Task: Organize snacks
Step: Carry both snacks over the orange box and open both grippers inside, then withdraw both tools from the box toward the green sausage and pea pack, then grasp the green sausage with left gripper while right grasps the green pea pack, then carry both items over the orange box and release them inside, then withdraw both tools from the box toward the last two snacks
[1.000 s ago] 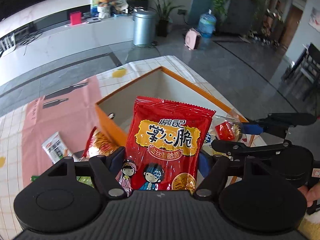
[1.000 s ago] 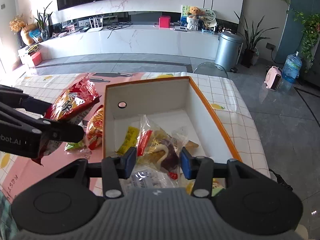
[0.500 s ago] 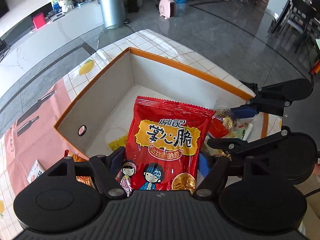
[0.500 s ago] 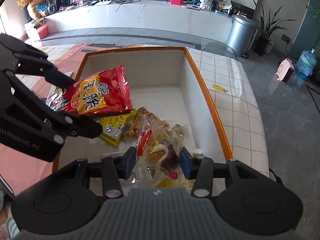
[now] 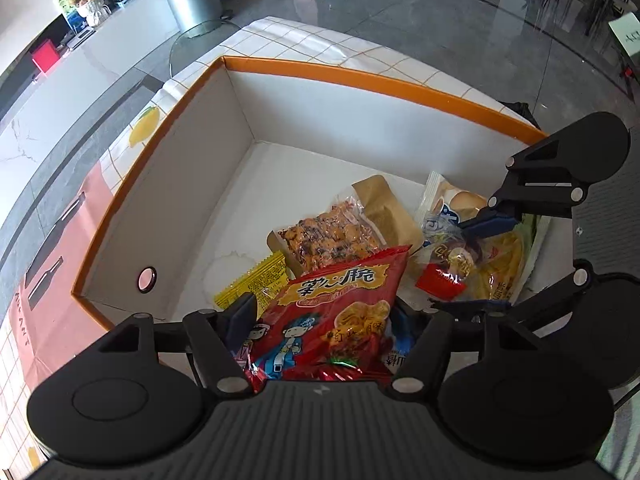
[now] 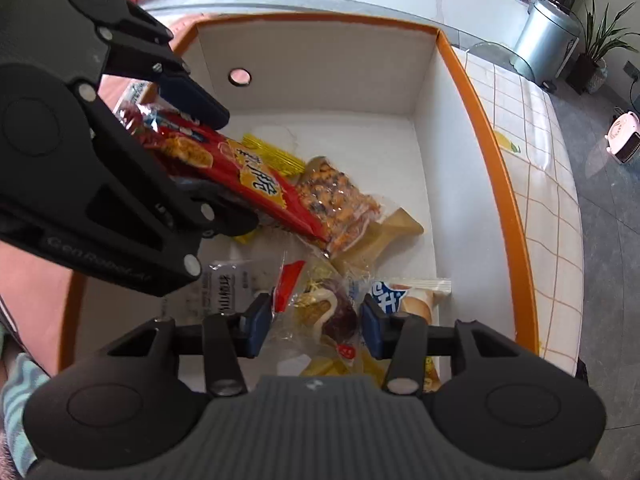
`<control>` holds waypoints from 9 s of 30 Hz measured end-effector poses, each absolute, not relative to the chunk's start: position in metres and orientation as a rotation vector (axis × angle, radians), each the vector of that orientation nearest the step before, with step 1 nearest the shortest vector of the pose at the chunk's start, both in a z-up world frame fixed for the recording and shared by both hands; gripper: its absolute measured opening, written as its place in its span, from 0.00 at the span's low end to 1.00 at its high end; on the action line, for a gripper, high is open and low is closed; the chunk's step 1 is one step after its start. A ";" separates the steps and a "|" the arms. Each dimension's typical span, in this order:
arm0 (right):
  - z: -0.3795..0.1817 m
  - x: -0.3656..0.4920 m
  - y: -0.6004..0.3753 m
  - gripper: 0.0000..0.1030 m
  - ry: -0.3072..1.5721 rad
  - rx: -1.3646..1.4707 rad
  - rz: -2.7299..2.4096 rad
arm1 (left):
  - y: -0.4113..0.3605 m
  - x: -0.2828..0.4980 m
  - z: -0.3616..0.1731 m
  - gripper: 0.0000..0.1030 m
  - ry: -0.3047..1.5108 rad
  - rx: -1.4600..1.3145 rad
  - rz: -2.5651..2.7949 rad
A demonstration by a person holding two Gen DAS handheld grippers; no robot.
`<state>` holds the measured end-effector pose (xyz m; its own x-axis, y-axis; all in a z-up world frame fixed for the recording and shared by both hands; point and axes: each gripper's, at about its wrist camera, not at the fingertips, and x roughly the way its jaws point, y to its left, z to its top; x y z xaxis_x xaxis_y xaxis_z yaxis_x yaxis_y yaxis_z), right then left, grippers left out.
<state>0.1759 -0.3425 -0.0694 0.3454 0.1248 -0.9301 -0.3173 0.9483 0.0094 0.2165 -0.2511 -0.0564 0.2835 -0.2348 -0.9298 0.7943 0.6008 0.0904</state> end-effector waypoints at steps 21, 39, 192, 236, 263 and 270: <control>-0.060 0.179 -0.346 0.61 1.240 -0.099 0.261 | -0.222 0.199 -0.032 0.83 1.080 0.489 -0.795; 0.007 0.106 -0.283 0.62 0.958 0.032 0.075 | -0.099 0.124 0.028 0.83 0.870 0.081 -0.542; 0.027 0.134 -0.263 0.32 0.800 -0.031 0.100 | -0.094 0.151 0.022 0.24 0.809 -0.036 -0.487; -0.075 0.271 -0.333 0.33 1.052 -0.175 0.277 | -0.227 0.260 -0.074 0.24 0.998 0.655 -0.696; -0.040 0.256 -0.318 0.61 1.107 -0.082 0.158 | -0.186 0.236 -0.022 0.32 0.933 0.456 -0.711; -0.002 0.216 -0.304 0.61 1.007 -0.005 0.114 | -0.141 0.207 0.014 0.32 0.872 0.323 -0.617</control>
<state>0.2158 -0.3039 -0.0024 0.5288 0.0935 -0.8436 -0.0979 0.9940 0.0488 0.2066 -0.1411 0.0135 0.4860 -0.3700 -0.7918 0.6235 0.7816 0.0174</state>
